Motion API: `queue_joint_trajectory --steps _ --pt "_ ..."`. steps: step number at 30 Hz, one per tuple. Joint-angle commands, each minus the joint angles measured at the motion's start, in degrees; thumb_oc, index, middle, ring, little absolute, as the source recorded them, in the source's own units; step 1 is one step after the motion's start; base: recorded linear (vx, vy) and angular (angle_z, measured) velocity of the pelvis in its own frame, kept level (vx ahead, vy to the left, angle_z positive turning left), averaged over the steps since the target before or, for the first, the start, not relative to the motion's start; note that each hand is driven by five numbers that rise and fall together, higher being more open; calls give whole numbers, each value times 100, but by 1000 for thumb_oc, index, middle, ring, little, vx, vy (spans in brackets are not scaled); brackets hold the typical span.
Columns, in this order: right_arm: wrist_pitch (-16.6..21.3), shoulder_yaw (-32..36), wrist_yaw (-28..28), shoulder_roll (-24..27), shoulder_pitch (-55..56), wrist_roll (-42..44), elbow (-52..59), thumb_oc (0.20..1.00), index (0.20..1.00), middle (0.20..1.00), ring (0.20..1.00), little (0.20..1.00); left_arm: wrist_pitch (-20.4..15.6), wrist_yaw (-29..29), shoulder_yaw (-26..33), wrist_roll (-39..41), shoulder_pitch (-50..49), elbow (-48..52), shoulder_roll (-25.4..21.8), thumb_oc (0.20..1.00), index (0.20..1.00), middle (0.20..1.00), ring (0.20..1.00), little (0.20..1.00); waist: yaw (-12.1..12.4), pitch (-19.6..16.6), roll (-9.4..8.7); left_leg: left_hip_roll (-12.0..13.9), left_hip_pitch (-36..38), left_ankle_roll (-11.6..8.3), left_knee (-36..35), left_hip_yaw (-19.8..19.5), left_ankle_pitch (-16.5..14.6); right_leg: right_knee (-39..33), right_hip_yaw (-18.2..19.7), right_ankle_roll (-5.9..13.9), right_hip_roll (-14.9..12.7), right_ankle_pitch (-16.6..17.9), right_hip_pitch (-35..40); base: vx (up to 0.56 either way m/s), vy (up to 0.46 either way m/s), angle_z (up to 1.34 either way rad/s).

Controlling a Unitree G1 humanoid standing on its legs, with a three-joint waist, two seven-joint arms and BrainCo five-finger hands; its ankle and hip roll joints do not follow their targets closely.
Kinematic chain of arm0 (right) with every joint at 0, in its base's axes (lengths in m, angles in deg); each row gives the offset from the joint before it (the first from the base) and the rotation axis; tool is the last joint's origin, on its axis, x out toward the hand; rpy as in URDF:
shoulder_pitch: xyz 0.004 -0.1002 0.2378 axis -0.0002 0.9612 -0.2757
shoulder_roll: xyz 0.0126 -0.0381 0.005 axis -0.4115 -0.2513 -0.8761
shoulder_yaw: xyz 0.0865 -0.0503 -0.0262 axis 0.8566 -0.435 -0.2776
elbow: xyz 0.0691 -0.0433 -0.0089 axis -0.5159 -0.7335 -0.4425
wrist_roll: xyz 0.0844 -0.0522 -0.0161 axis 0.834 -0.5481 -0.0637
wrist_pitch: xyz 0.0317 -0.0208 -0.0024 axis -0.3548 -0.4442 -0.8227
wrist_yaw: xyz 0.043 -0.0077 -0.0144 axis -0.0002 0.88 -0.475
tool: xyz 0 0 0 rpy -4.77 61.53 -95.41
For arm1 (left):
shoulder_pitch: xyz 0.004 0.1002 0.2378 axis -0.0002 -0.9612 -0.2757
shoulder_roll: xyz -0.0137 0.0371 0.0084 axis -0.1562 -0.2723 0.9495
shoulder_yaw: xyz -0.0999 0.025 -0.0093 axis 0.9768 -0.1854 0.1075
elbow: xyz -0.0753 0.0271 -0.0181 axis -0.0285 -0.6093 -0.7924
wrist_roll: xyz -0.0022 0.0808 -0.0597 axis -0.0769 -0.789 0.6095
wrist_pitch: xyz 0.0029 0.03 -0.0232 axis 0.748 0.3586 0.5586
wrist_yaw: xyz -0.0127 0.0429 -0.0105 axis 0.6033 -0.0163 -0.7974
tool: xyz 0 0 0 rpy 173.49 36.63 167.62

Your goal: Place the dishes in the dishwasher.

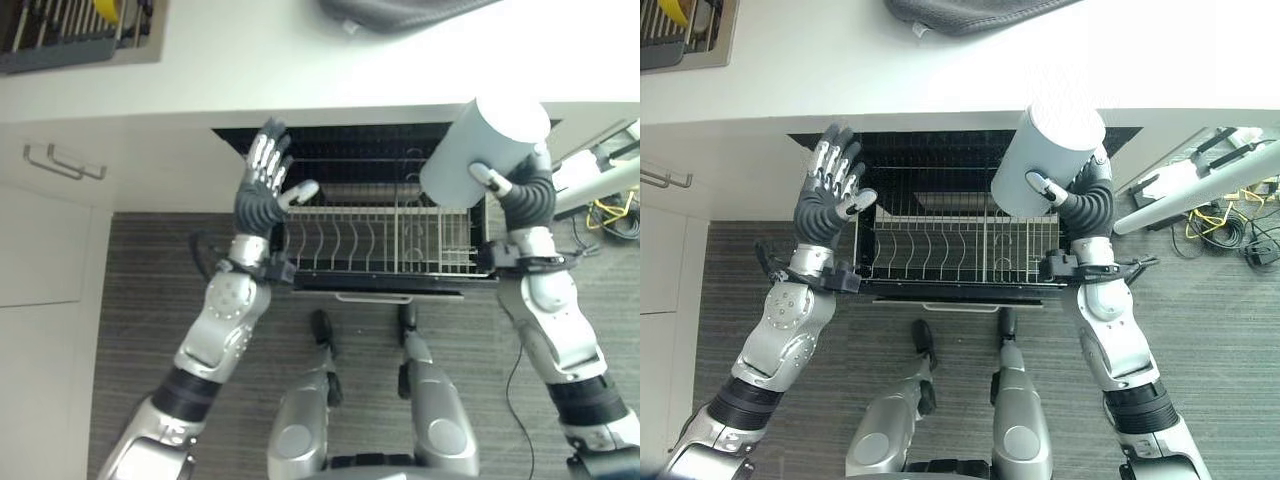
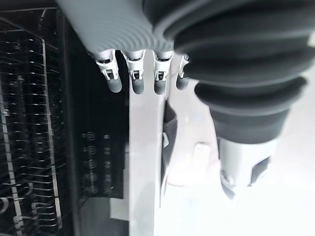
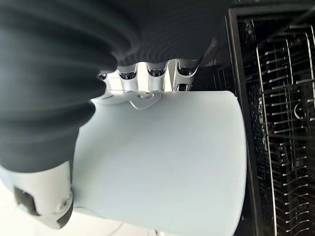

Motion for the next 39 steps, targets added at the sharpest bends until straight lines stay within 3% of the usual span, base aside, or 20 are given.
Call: queue_joint_trajectory --steps 1,2,5,7,8,9,13,19,25,28,33,39 --pt "472 161 -25 81 66 73 533 200 200 200 200 200 138 -355 235 -509 -49 285 -234 1000 1000 1000 1000 1000 45 -506 -271 -54 315 -134 74 -439 -460 449 -9 121 -98 -826 463 -1 40 -1" --pt "483 206 -24 145 96 106 553 200 200 200 200 200 211 -450 232 -512 -49 294 -297 1000 1000 1000 1000 1000 49 -459 -259 -56 244 -142 276 -475 -493 702 -15 92 -96 -947 404 -26 33 -1" --pt "477 425 -152 386 333 342 609 200 200 200 200 200 1044 -824 150 -1189 -167 275 -682 1000 1000 1000 1000 1000 3 -268 -313 28 -262 -150 1756 -489 -1004 1840 -110 -39 -220 -1480 77 26 -1 7" --pt "424 481 -225 457 482 460 603 200 200 200 200 200 1375 -1038 189 -945 -304 221 -801 1000 1000 1000 1000 1000 7 -275 -325 63 -322 -131 2141 -472 -1186 2118 -166 -81 -278 -1645 74 131 12 22" --pt "418 502 -264 445 557 467 598 200 200 200 200 200 1483 -1132 208 -977 -393 200 -804 1000 1000 1000 1000 1000 10 -286 -324 64 -317 -120 2239 -476 -1239 2181 -179 -92 -293 -1688 97 240 45 25" --pt "420 537 -368 416 737 515 587 200 200 200 200 200 1881 -1323 177 -1247 -620 156 -859 1000 1000 1000 1000 1000 -2 -323 -300 68 -271 -99 2376 -451 -1323 2251 -172 -107 -317 -1747 184 207 44 17" --pt "334 524 -427 444 848 561 639 200 200 200 200 200 2393 -1511 122 -1400 -758 70 -908 1000 1000 1000 1000 1000 -44 -353 -272 72 -123 -76 2389 -374 -1338 2236 -129 -93 -339 -1751 351 163 51 4" --pt "53 486 -707 650 1013 717 725 200 200 200 200 200 3346 -1926 -160 -2396 -649 -302 -1260 1000 1000 1000 1000 1000 -221 -374 -228 115 161 -76 2458 -203 -1293 2136 35 -13 -334 -1685 674 194 56 -7" --pt "-183 500 -1060 677 1298 800 742 200 200 200 200 200 3508 -2166 -306 -3080 -686 -667 -1195 1000 1000 1000 1000 1000 -349 -364 -257 284 120 -124 2772 -130 -1077 2142 211 -36 -272 -1663 867 211 12 -13" --pt "-228 479 -1162 746 1391 904 762 200 200 200 200 200 3546 -2320 -476 -3954 -595 -815 -1278 1000 1000 1000 1000 1000 -393 -282 -337 396 -185 -134 3166 -178 -1036 2339 310 -71 -242 -1653 747 105 -47 -15" --pt "-333 377 -1357 666 1560 940 851 200 200 200 200 200 3718 -2726 -582 -4607 -547 -992 -1296 1000 1000 1000 1000 1000 -452 -181 -426 507 -606 -118 3671 -251 -942 2638 431 -87 -204 -1554 518 103 -44 -9" --pt "-439 295 -1584 584 1902 907 919 200 200 200 200 200 3693 -3345 -679 -5102 -722 -1135 -1212 1000 1000 1000 1000 1000 -498 -296 -445 544 -530 -147 3629 -180 -845 2576 500 -36 -183 -1420 658 138 -13 -10"
